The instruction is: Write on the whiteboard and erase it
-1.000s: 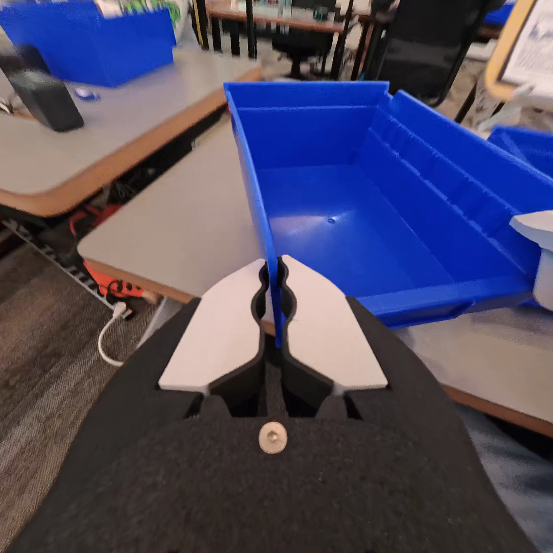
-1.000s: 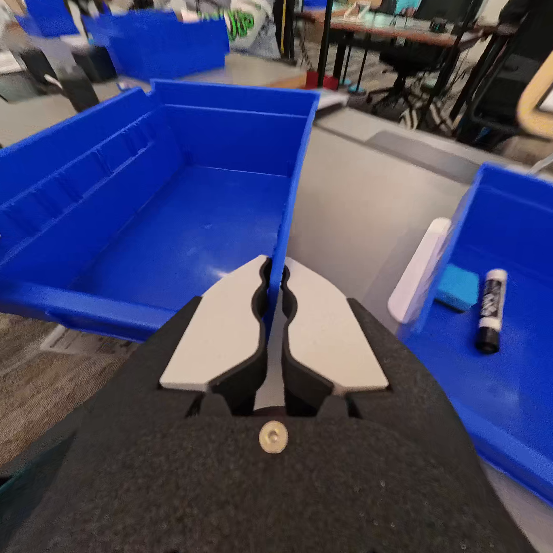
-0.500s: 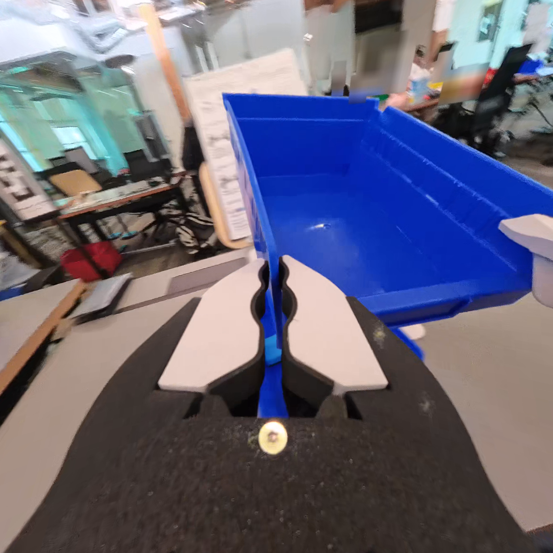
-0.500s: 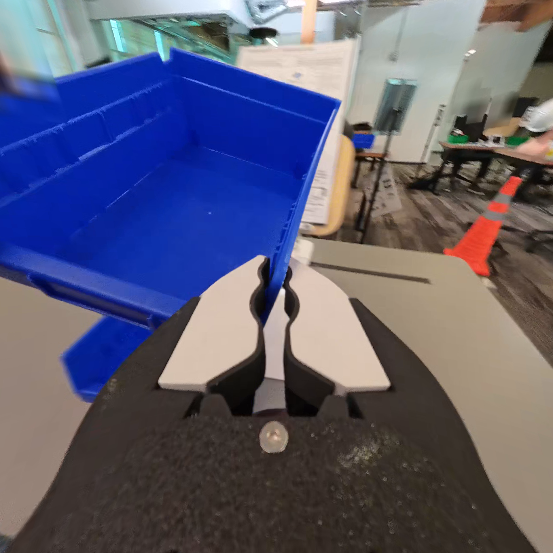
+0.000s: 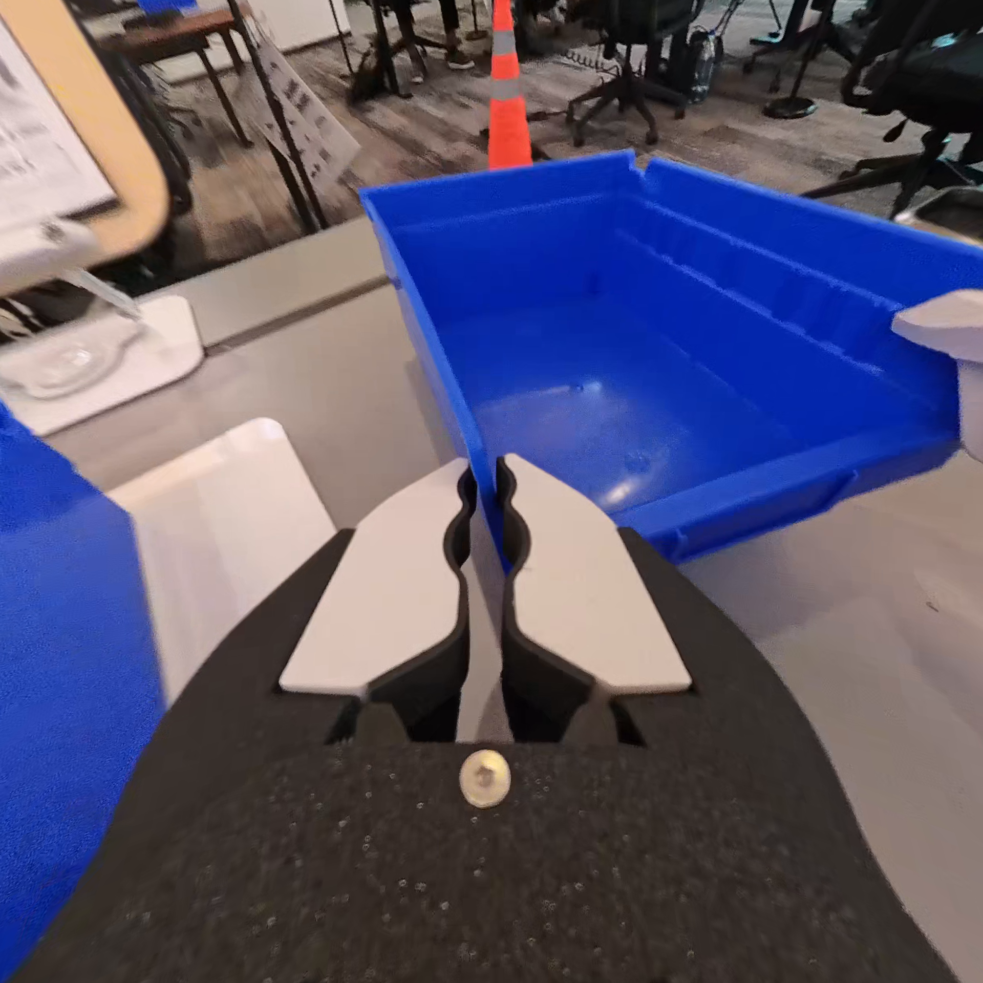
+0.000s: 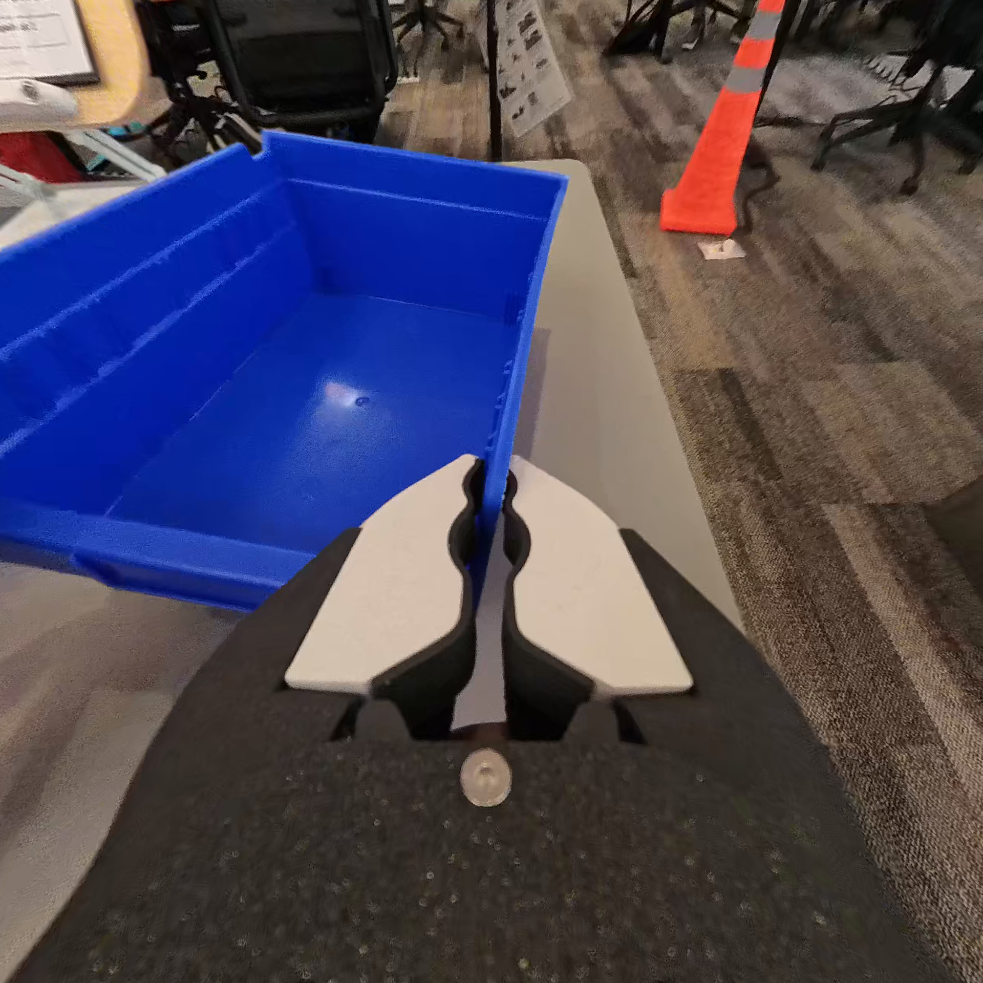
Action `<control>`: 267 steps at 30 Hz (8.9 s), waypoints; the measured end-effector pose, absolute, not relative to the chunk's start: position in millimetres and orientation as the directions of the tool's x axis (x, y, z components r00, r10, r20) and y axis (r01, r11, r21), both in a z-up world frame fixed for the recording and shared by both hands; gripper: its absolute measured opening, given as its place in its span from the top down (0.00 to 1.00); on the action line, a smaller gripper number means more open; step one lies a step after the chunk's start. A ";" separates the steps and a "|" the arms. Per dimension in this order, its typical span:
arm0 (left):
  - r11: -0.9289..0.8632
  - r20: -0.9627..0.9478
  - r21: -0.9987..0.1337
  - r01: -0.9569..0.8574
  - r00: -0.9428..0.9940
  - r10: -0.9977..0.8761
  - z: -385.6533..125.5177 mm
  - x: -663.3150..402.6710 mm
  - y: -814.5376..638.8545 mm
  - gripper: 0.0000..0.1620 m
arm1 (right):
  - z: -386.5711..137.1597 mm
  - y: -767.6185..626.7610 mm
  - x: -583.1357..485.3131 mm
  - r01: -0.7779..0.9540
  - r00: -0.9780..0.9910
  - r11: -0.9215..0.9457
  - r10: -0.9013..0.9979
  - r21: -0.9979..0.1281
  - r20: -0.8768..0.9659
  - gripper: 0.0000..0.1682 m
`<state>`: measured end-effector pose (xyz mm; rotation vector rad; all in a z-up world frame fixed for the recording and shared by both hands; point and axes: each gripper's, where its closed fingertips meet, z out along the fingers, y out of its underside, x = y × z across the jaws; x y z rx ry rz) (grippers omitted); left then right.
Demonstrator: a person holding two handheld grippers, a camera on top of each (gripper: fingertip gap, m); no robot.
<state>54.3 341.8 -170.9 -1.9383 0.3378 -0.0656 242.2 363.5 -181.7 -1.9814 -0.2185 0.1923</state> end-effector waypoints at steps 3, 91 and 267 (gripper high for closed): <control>-0.411 -0.037 -0.896 -0.170 0.949 -0.312 -197.1 66.3 336.1 0.94 | -191.1 374.2 251.3 -0.001 0.976 -0.393 0.199 -0.919 -0.086 0.98; -0.506 0.055 -0.832 0.228 0.941 0.334 -217.3 -604.5 201.1 0.94 | -213.3 239.6 -412.7 0.218 0.757 -0.457 0.637 -0.862 -0.146 0.94; -0.551 0.190 -0.834 0.044 0.959 -0.212 -223.1 -355.9 117.8 0.61 | -205.8 294.6 47.7 0.245 0.783 -0.195 0.617 -0.950 0.075 0.64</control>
